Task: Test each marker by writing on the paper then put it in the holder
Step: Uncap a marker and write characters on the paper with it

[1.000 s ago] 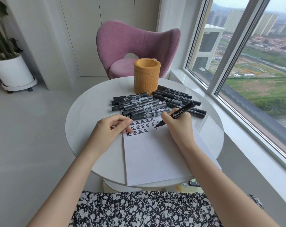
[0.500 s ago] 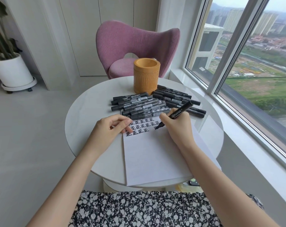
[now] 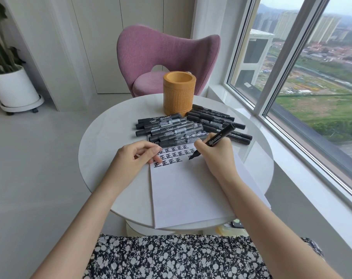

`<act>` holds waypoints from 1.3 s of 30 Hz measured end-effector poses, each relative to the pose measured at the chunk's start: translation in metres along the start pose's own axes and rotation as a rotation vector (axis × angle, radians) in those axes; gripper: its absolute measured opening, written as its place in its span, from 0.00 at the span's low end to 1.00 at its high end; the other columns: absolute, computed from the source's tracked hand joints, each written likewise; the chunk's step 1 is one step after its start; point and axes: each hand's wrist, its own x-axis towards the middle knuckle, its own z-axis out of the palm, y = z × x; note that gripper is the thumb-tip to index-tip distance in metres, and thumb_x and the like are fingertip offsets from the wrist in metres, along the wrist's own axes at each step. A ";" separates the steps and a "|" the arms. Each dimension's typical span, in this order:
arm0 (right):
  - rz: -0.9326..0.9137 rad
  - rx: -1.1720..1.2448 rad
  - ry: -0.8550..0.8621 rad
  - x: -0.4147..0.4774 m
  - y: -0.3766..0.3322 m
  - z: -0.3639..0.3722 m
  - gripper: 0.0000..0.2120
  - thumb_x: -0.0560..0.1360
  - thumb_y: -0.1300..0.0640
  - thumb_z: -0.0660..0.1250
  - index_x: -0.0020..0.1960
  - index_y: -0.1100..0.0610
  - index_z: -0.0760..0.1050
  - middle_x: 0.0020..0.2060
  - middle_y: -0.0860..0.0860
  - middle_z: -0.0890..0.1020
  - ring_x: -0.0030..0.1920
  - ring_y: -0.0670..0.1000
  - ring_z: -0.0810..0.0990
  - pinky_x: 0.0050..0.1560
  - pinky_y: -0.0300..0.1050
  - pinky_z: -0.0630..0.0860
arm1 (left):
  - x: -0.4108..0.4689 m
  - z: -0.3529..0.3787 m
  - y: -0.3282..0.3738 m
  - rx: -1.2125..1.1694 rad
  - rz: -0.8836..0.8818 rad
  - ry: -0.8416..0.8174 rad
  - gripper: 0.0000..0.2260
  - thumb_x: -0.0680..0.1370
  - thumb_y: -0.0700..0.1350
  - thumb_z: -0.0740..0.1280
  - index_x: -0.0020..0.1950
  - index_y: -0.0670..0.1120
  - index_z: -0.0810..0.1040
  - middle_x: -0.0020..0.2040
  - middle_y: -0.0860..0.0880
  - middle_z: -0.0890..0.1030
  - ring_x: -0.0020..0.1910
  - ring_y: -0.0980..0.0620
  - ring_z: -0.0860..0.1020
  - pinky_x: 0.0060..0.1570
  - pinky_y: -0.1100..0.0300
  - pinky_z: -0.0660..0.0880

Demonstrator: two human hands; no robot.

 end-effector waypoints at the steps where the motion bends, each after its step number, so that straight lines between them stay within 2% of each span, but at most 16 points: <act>1: 0.002 0.001 0.003 0.000 0.000 0.000 0.16 0.69 0.65 0.66 0.30 0.56 0.60 0.23 0.46 0.61 0.27 0.45 0.57 0.27 0.38 0.56 | 0.000 0.000 0.000 0.000 -0.002 0.000 0.07 0.77 0.47 0.66 0.48 0.46 0.82 0.39 0.49 0.85 0.39 0.53 0.79 0.45 0.66 0.75; 5: 0.010 0.016 0.014 0.001 0.001 0.000 0.18 0.69 0.65 0.66 0.29 0.55 0.59 0.20 0.44 0.62 0.25 0.44 0.60 0.27 0.36 0.57 | 0.000 0.000 0.000 0.003 -0.012 -0.003 0.07 0.76 0.48 0.65 0.48 0.47 0.81 0.39 0.50 0.85 0.39 0.53 0.79 0.47 0.62 0.75; 9: 0.010 0.023 0.038 0.002 0.001 -0.001 0.15 0.69 0.66 0.65 0.31 0.57 0.61 0.23 0.46 0.61 0.26 0.45 0.59 0.27 0.36 0.57 | 0.000 0.000 0.001 0.006 -0.016 -0.001 0.06 0.77 0.47 0.65 0.47 0.47 0.81 0.39 0.50 0.85 0.38 0.54 0.79 0.46 0.64 0.74; 12: 0.005 0.017 0.051 0.002 0.001 -0.002 0.16 0.69 0.66 0.65 0.30 0.56 0.60 0.22 0.44 0.60 0.25 0.45 0.59 0.26 0.36 0.57 | 0.000 -0.001 0.001 0.016 -0.014 -0.004 0.06 0.77 0.47 0.65 0.48 0.47 0.81 0.39 0.50 0.85 0.39 0.54 0.79 0.46 0.63 0.75; 17: -0.005 0.020 0.062 0.003 0.003 -0.002 0.14 0.69 0.66 0.64 0.31 0.58 0.61 0.23 0.45 0.60 0.27 0.45 0.58 0.27 0.38 0.56 | -0.002 -0.001 0.003 0.008 -0.005 -0.006 0.06 0.77 0.46 0.66 0.48 0.47 0.81 0.38 0.49 0.85 0.37 0.56 0.79 0.44 0.69 0.74; 21: 0.000 0.029 0.060 0.003 0.004 -0.002 0.13 0.69 0.66 0.64 0.31 0.58 0.62 0.23 0.46 0.61 0.26 0.45 0.58 0.26 0.36 0.57 | -0.002 -0.001 0.004 0.000 0.000 -0.017 0.07 0.75 0.48 0.66 0.48 0.47 0.81 0.39 0.49 0.85 0.38 0.55 0.79 0.44 0.66 0.75; 24: 0.037 0.053 0.071 0.004 0.004 -0.003 0.13 0.69 0.65 0.65 0.31 0.57 0.63 0.20 0.44 0.62 0.25 0.44 0.59 0.26 0.35 0.58 | -0.002 -0.001 0.007 -0.016 0.005 -0.014 0.05 0.75 0.45 0.67 0.48 0.47 0.81 0.39 0.48 0.85 0.36 0.57 0.78 0.42 0.69 0.74; 28: 0.074 0.181 0.100 0.006 0.004 -0.006 0.14 0.71 0.62 0.68 0.32 0.58 0.65 0.25 0.53 0.66 0.28 0.48 0.61 0.30 0.40 0.60 | -0.003 -0.001 0.011 -0.047 0.032 -0.016 0.05 0.74 0.44 0.68 0.48 0.48 0.82 0.41 0.49 0.85 0.35 0.60 0.78 0.41 0.71 0.73; 30: 0.079 0.238 0.084 0.007 0.002 -0.008 0.17 0.72 0.57 0.73 0.32 0.55 0.67 0.24 0.51 0.67 0.26 0.47 0.62 0.29 0.38 0.61 | -0.003 -0.002 0.013 -0.029 0.049 -0.009 0.07 0.72 0.48 0.69 0.48 0.50 0.82 0.42 0.51 0.85 0.35 0.60 0.78 0.40 0.70 0.73; 32: 0.087 0.300 0.046 0.007 -0.001 -0.009 0.16 0.70 0.53 0.75 0.33 0.55 0.70 0.23 0.48 0.68 0.25 0.46 0.63 0.28 0.35 0.62 | -0.002 -0.002 0.012 -0.004 0.059 0.009 0.09 0.69 0.50 0.70 0.47 0.52 0.82 0.44 0.52 0.85 0.38 0.57 0.78 0.39 0.68 0.72; 36: 0.142 0.430 -0.029 0.006 -0.005 -0.012 0.17 0.72 0.50 0.73 0.40 0.65 0.76 0.24 0.51 0.67 0.27 0.49 0.63 0.28 0.37 0.60 | -0.001 -0.005 0.012 -0.064 0.041 0.034 0.11 0.66 0.49 0.72 0.47 0.49 0.82 0.47 0.51 0.84 0.46 0.53 0.81 0.41 0.63 0.71; 39: 0.211 0.526 -0.072 0.004 -0.013 -0.011 0.11 0.75 0.53 0.70 0.45 0.62 0.76 0.25 0.51 0.64 0.27 0.48 0.61 0.30 0.39 0.57 | 0.000 -0.005 0.015 -0.079 0.024 0.027 0.12 0.64 0.49 0.73 0.45 0.46 0.80 0.46 0.48 0.84 0.46 0.53 0.80 0.43 0.61 0.71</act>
